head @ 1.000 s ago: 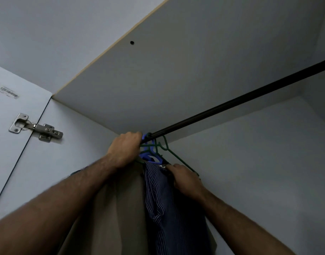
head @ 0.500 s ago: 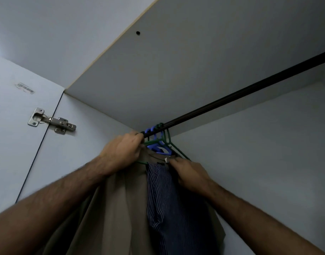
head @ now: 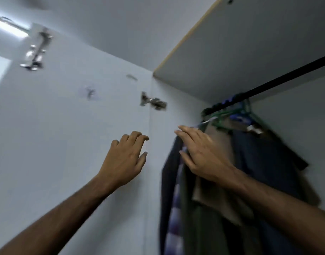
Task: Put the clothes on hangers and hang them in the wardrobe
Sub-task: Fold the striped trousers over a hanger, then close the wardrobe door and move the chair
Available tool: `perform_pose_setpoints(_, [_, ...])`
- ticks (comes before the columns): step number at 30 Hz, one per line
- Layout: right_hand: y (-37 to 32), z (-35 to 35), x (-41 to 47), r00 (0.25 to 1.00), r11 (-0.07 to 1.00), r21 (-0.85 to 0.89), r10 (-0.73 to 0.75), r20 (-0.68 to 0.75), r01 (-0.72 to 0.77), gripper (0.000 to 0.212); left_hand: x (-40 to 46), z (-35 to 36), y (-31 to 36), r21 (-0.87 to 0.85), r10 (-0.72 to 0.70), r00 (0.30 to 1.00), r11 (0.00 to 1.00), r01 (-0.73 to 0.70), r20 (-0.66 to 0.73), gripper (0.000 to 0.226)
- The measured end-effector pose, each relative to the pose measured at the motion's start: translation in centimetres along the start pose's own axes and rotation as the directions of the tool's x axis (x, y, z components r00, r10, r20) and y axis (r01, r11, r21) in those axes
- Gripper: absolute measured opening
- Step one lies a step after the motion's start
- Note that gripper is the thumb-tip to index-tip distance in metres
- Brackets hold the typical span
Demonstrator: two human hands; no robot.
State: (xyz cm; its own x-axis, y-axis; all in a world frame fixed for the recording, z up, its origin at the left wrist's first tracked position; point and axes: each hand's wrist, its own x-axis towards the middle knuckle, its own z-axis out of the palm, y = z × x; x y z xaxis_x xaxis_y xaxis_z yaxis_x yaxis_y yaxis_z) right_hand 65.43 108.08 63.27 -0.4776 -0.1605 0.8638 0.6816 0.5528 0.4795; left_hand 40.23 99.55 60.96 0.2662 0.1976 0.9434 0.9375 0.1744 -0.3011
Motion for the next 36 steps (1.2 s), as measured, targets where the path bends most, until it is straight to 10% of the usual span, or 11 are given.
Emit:
perform_pose_setpoints(12, [-32.7,9.1,-0.2,0.977,0.933,0.315,0.122,0.177,-0.173,0.07,-24.0,-11.7,-21.0,0.197,-0.033,0.986,0.98,0.0,0.166,0.051])
perform_pose_setpoints(16, [-38.8,8.5,1.2,0.971,0.898,0.384,0.157,0.18,-0.216,0.072,-26.8,-13.5,-24.6,-0.015,-0.156,0.976,0.987,0.16,0.152,0.079])
perform_pose_setpoints(21, [-43.8,7.4,1.5,0.96,0.893,0.385,0.145,0.242,-0.232,0.081,-27.9,-12.7,-23.5,-0.69,-0.345,0.854,0.504,0.519,0.39,0.074])
perform_pose_setpoints(36, [-50.2,0.6,-3.6,0.875,0.792,0.465,0.173,0.452,-0.396,0.106,-29.7,-15.7,-19.9,-0.887,-0.395,0.859,0.188,0.422,0.326,0.052])
